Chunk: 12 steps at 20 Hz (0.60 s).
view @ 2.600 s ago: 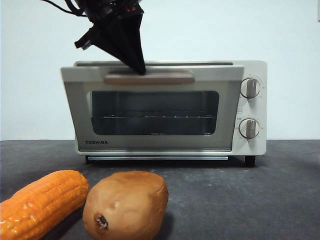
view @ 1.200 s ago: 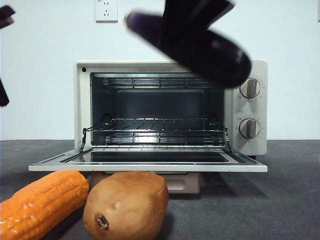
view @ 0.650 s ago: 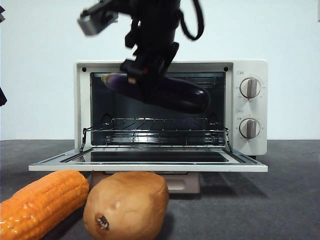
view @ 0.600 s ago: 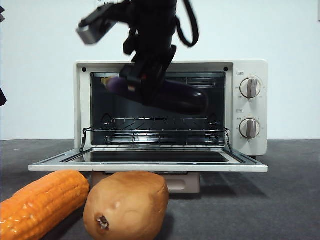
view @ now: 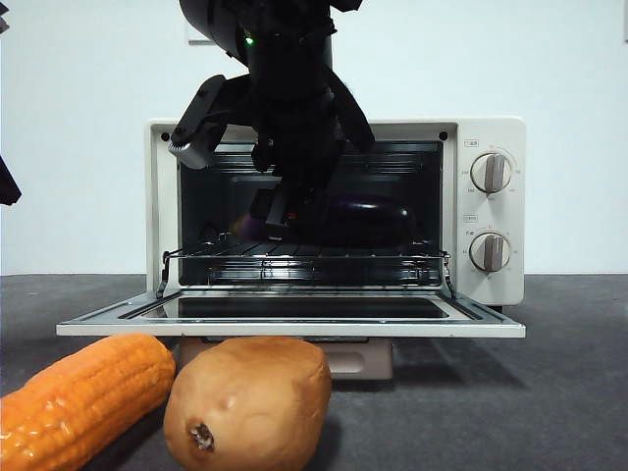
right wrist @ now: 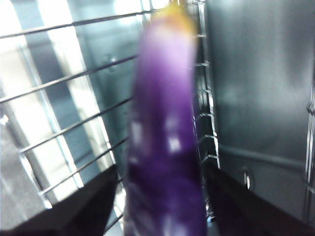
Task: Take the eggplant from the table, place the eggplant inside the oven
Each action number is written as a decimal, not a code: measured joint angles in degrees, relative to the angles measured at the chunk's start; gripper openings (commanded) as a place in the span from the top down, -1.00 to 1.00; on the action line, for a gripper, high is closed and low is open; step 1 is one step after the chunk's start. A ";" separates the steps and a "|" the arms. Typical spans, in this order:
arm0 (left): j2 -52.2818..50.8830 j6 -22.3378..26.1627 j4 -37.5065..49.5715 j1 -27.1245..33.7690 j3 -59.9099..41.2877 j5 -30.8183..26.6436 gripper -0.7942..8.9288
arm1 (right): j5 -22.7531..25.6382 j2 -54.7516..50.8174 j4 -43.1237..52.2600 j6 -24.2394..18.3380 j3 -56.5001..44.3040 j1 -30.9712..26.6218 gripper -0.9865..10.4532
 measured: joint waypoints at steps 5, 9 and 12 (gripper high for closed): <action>0.00 0.00 0.00 0.00 0.00 0.02 0.83 | 0.02 0.00 -0.02 1.42 0.00 0.07 0.28; 0.00 0.00 0.02 0.00 0.00 0.00 0.83 | 0.04 0.00 -0.02 1.44 0.00 1.27 0.28; 0.04 0.00 0.02 0.00 0.00 0.00 0.83 | 0.90 0.00 -0.11 1.44 0.00 2.64 0.28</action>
